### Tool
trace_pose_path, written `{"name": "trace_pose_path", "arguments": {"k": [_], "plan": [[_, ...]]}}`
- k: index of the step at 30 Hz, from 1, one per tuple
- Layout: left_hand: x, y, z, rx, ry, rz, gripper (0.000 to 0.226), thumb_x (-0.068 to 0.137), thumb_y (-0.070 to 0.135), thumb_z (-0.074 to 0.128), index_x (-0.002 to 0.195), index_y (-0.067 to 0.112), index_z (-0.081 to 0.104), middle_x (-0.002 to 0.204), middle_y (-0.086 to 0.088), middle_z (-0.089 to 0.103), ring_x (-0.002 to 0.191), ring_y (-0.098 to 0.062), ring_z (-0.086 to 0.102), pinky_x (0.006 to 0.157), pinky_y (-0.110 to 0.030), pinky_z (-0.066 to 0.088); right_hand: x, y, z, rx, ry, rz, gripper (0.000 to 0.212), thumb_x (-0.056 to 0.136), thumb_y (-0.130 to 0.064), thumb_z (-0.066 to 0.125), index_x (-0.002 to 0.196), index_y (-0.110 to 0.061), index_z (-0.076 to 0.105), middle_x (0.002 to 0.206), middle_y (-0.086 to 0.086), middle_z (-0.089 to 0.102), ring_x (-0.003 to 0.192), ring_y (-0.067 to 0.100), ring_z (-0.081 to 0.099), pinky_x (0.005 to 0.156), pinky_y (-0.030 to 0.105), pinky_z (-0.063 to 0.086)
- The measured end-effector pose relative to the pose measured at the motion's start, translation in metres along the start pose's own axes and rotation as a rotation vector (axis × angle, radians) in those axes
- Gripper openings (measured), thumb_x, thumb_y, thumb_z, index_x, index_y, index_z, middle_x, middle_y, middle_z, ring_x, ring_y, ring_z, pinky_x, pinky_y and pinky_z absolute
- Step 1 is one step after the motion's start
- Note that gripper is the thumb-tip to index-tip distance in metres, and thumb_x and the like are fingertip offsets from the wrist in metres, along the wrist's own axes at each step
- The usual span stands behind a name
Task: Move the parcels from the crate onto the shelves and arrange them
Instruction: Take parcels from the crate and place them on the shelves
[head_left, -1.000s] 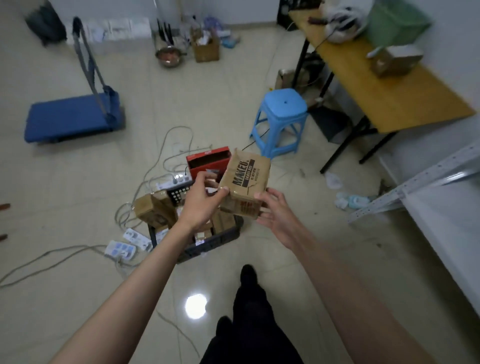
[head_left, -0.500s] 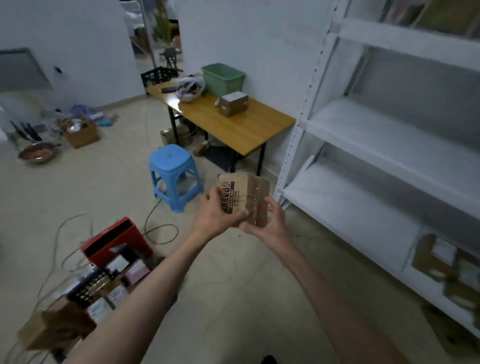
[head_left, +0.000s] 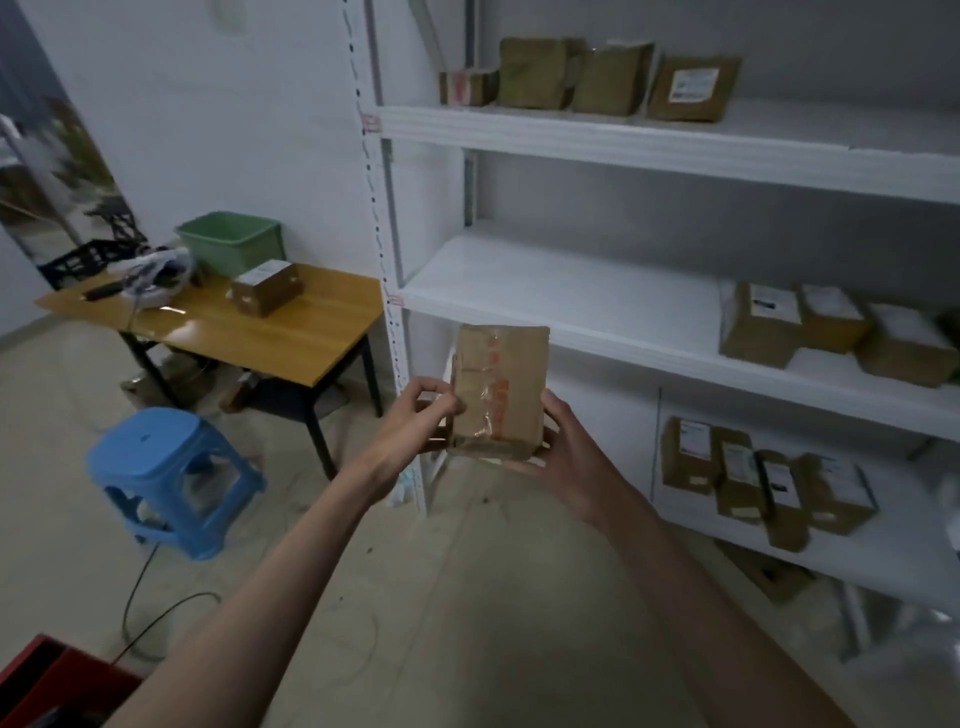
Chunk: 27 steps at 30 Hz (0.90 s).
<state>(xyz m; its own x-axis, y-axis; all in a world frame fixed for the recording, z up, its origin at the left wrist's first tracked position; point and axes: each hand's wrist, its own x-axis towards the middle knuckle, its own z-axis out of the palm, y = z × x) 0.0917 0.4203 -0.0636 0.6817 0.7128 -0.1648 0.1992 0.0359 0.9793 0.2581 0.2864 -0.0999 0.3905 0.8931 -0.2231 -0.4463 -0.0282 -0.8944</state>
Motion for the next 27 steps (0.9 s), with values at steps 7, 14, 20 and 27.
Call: {"name": "trace_pose_path", "arguments": {"k": [7,14,20,27], "plan": [[0.022,0.008,0.042,0.132,-0.108,0.126,0.032,0.089,0.017,0.065,0.118,0.023,0.054,0.110,0.002,0.064,0.090,-0.017,0.065,0.093,-0.044,0.055,-0.021,-0.019,-0.024,-0.187,0.342,-0.260,0.048,0.088,-0.039,0.072,0.130,-0.023,0.057,0.119,0.003,0.070,0.102,0.013,0.071,0.085,0.036,0.060],[0.020,0.002,0.069,0.385,-0.279,0.516,0.086,0.074,0.017,0.084,0.143,0.035,0.037,0.140,0.007,0.036,0.114,-0.010,0.055,0.080,-0.017,0.054,-0.041,-0.020,-0.013,-0.389,0.695,-0.468,0.070,0.073,-0.035,0.088,0.130,-0.024,0.048,0.114,-0.010,0.065,0.099,0.004,0.067,0.069,0.018,0.058],[0.021,0.001,0.053,0.279,-0.349,0.503,0.093,0.066,0.013,0.088,0.142,0.031,0.038,0.142,0.003,0.043,0.116,-0.020,0.058,0.085,-0.036,0.059,-0.070,-0.010,0.012,-0.440,0.699,-0.480,0.070,0.081,-0.024,0.082,0.138,-0.025,0.041,0.114,-0.016,0.060,0.103,0.000,0.063,0.073,0.015,0.054],[0.012,0.020,0.036,0.270,-0.463,0.535,0.085,0.074,0.011,0.083,0.143,0.031,0.038,0.134,0.015,0.050,0.115,-0.012,0.059,0.086,-0.029,0.057,-0.108,-0.012,0.029,-0.573,0.677,-0.443,0.069,0.089,-0.023,0.071,0.148,-0.034,0.038,0.133,-0.013,0.052,0.115,0.003,0.055,0.081,0.018,0.051]]}}
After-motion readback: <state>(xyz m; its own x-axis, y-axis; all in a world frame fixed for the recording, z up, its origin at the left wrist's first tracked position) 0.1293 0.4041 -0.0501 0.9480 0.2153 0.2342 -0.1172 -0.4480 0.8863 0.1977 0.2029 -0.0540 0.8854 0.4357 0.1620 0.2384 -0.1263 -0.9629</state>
